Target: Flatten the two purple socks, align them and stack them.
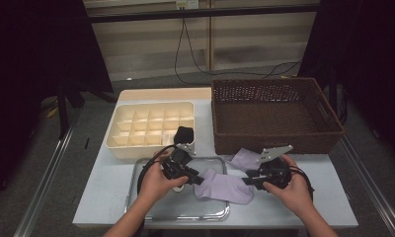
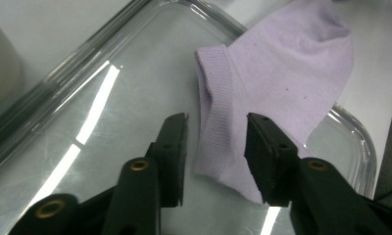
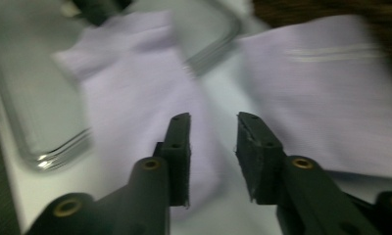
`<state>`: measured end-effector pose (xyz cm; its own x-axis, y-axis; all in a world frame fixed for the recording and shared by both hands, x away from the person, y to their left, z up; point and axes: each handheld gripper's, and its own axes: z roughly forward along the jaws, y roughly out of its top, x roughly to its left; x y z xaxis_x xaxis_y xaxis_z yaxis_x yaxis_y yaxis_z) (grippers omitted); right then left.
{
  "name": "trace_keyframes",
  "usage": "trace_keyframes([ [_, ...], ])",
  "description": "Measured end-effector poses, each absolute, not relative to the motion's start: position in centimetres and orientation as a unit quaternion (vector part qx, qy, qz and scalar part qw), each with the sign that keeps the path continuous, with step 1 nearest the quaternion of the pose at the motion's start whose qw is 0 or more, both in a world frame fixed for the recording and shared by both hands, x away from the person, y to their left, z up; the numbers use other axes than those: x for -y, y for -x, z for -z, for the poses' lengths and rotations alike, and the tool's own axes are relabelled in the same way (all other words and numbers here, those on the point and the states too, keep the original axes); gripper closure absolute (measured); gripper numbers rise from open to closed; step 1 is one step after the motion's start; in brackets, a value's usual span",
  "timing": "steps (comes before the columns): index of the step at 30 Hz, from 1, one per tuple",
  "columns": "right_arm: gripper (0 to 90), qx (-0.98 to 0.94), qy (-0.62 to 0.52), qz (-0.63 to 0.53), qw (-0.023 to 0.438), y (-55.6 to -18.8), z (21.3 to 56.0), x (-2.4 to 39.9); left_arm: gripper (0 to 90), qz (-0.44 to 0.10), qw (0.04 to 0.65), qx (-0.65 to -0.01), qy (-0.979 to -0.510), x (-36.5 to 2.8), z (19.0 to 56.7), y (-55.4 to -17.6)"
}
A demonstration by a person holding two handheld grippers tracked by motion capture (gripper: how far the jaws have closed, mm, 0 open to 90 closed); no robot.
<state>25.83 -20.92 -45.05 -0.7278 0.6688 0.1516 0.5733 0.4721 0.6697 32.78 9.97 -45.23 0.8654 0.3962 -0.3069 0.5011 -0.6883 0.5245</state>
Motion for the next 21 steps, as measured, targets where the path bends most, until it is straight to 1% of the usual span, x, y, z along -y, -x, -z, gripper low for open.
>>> trace_keyframes([
  [2, 60.0, -0.843, -0.382, -0.371, 0.079, -26.5, 44.9, 22.0, 51.8, 0.077, 0.322, -0.264, -0.906, -10.1, 45.3, -32.6],
  [3, 56.4, -0.835, -0.397, -0.370, 0.092, -26.7, 44.8, 22.5, 50.4, 0.078, 0.329, -0.267, -0.903, -10.2, 45.4, -32.6],
  [4, 54.6, -0.827, -0.408, -0.373, 0.102, -26.9, 44.8, 23.0, 49.5, 0.075, 0.322, -0.259, -0.907, -10.4, 45.3, -32.7],
  [5, 52.6, -0.820, -0.418, -0.375, 0.111, -27.2, 44.7, 23.4, 47.8, 0.076, 0.332, -0.267, -0.901, -10.4, 45.4, -32.6],
  [7, 43.7, -0.804, -0.442, -0.376, 0.129, -27.6, 44.7, 24.2, 43.0, 0.074, 0.338, -0.270, -0.899, -10.5, 45.4, -32.6],
  [8, 41.4, -0.798, -0.456, -0.371, 0.134, -27.8, 44.7, 24.5, 42.5, 0.075, 0.334, -0.265, -0.901, -10.6, 45.4, -32.7],
  [9, 41.7, -0.793, -0.466, -0.369, 0.138, -28.0, 44.9, 24.8, 42.2, 0.075, 0.337, -0.272, -0.898, -10.6, 45.4, -32.6],
  [13, 38.3, -0.785, -0.487, -0.360, 0.133, -28.7, 46.2, 25.2, 39.6, 0.072, 0.335, -0.266, -0.901, -10.8, 45.4, -32.7],
  [14, 39.8, -0.786, -0.486, -0.358, 0.130, -28.8, 46.5, 25.2, 39.3, 0.073, 0.339, -0.271, -0.898, -10.8, 45.4, -32.6],
  [15, 43.6, -0.791, -0.483, -0.355, 0.126, -28.9, 46.7, 25.1, 39.1, 0.074, 0.340, -0.270, -0.898, -10.8, 45.4, -32.6],
  [17, 55.4, -0.802, -0.471, -0.350, 0.114, -29.0, 47.0, 24.7, 38.4, 0.075, 0.343, -0.271, -0.896, -10.8, 45.3, -32.6],
  [19, 70.1, -0.810, -0.463, -0.347, 0.102, -29.1, 47.0, 24.5, 38.3, 0.069, 0.345, -0.269, -0.897, -10.7, 45.2, -32.7],
  [20, 73.1, -0.814, -0.456, -0.345, 0.097, -29.0, 46.9, 24.3, 38.3, 0.070, 0.345, -0.267, -0.897, -10.7, 45.2, -32.7],
  [21, 81.3, -0.817, -0.451, -0.348, 0.093, -29.0, 46.8, 24.2, 38.4, 0.071, 0.347, -0.265, -0.897, -10.7, 45.2, -32.8],
])
